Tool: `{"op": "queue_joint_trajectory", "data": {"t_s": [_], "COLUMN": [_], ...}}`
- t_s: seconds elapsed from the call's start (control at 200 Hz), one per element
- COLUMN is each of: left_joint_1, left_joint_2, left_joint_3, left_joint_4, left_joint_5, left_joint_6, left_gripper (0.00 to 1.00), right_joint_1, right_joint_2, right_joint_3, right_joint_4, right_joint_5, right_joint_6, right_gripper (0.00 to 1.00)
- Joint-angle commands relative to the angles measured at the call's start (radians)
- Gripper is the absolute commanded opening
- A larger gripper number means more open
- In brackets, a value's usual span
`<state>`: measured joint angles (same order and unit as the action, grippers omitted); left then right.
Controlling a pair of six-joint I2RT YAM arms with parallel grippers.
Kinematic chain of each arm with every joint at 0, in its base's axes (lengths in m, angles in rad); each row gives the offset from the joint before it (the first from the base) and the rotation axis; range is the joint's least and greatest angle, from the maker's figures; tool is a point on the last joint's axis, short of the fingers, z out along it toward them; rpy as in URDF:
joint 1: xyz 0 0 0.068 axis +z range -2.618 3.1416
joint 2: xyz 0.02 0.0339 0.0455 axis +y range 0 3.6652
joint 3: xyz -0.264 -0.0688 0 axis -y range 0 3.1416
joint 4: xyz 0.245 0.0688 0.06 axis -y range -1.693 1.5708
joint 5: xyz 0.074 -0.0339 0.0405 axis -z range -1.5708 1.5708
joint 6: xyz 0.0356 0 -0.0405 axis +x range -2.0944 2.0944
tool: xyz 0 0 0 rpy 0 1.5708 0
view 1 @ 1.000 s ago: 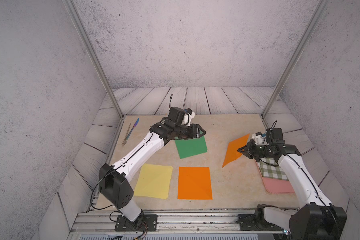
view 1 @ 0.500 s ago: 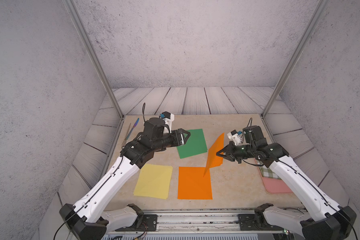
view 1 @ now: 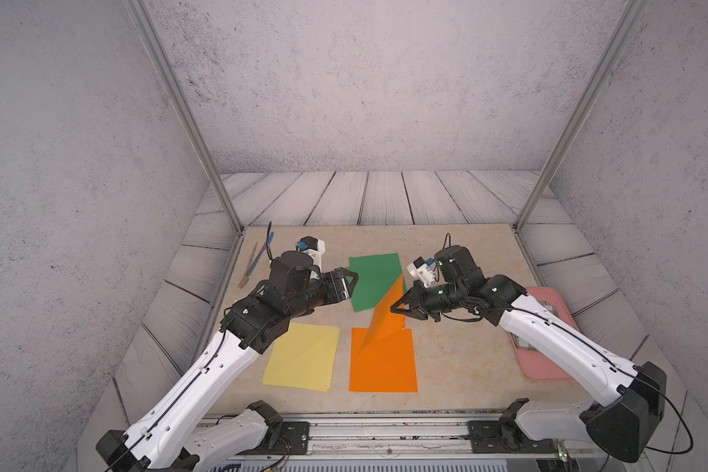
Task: Sort the scattered colored papers by color
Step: Place the colored paper.
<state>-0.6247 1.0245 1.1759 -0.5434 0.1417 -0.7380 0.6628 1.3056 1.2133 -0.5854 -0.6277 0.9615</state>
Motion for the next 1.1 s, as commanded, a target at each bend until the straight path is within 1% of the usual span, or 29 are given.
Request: {"op": "queue_joint_trajectory", "data": {"t_s": [0.0, 0.15, 0.3, 0.455, 0.711, 1.096], "left_joint_1": [-0.003, -0.004, -0.004, -0.004, -0.003, -0.004], "left_joint_2": [-0.012, -0.008, -0.008, -0.018, -0.027, -0.034], "left_joint_3": [-0.015, -0.042, -0.072, -0.096, -0.136, -0.191], "left_joint_4": [-0.003, 0.016, 0.028, 0.035, 0.052, 0.077], "left_joint_5": [-0.015, 0.003, 0.019, 0.027, 0.044, 0.059], "left_joint_6": [-0.007, -0.024, -0.037, -0.044, -0.061, -0.078], "left_gripper": [0.69, 0.70, 0.70, 0.70, 0.70, 0.70], "right_joint_1": [0.000, 0.001, 0.000, -0.001, -0.001, -0.001], "right_joint_2": [-0.019, -0.021, 0.020, 0.042, 0.060, 0.095], "right_joint_3": [-0.098, -0.354, -0.479, -0.529, -0.558, -0.564], "right_joint_4": [0.051, 0.225, 0.292, 0.320, 0.349, 0.354], "right_joint_5": [0.005, -0.031, -0.014, 0.022, 0.054, 0.035], "right_joint_6": [0.051, 0.144, 0.154, 0.156, 0.179, 0.160], "right_gripper": [0.00, 0.00, 0.00, 0.00, 0.00, 0.00]}}
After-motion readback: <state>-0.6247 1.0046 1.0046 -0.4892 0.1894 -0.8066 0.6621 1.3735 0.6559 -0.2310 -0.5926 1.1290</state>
